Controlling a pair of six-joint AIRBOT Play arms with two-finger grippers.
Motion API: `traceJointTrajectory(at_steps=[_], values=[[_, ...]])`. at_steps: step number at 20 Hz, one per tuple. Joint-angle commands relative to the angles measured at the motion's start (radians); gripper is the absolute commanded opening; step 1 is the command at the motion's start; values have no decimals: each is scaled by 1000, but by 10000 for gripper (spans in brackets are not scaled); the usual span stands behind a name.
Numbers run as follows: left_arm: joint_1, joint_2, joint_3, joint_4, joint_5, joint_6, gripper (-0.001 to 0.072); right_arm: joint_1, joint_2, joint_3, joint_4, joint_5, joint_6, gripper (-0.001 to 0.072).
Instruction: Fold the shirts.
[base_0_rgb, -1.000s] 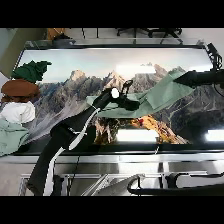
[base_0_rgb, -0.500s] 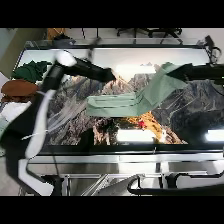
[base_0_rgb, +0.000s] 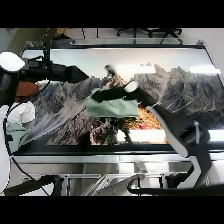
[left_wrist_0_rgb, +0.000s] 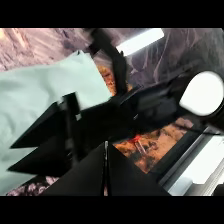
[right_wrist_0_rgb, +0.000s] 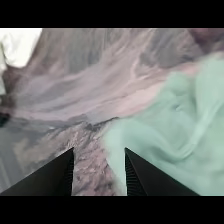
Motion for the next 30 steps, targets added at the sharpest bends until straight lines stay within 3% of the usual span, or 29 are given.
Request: traceJointTrajectory(at_steps=[1, 4, 7, 10, 12, 13, 14, 21, 22, 24, 26, 30], values=[[15, 54, -127, 1, 12, 65, 11, 63, -32, 1, -108, -132, -24, 342], [45, 64, -184, -2, 13, 68, 11, -109, 63, 1, -210, 37, 90, 343], [80, 64, -198, -21, -10, 77, 11, -321, 143, 1, -368, 232, 253, 506], [106, 64, -194, -109, -37, 104, 11, -496, 147, -22, -474, 390, 385, 517], [111, 64, -195, -136, -46, 108, 11, -547, 126, -79, -473, 426, 388, 540], [111, 64, -195, -138, -47, 108, 12, -550, 111, -105, -473, 427, 388, 632], [111, 64, -195, -140, -49, 108, 12, -545, 91, -122, -465, 427, 388, 653], [111, 64, -195, -157, -68, 107, 12, -475, -66, -126, -309, 395, 323, 652], [111, 64, -195, -157, -69, 107, 11, -470, -77, -126, -267, 394, 291, 564], [110, 64, -195, -156, -69, 107, 12, -466, -76, -125, -162, 397, 193, 217], [110, 64, -195, -156, -68, 107, 11, -475, -56, -116, -83, 396, 135, 17], [110, 64, -195, -156, -70, 107, 12, -610, 39, -85, -89, 385, 146, 16]])
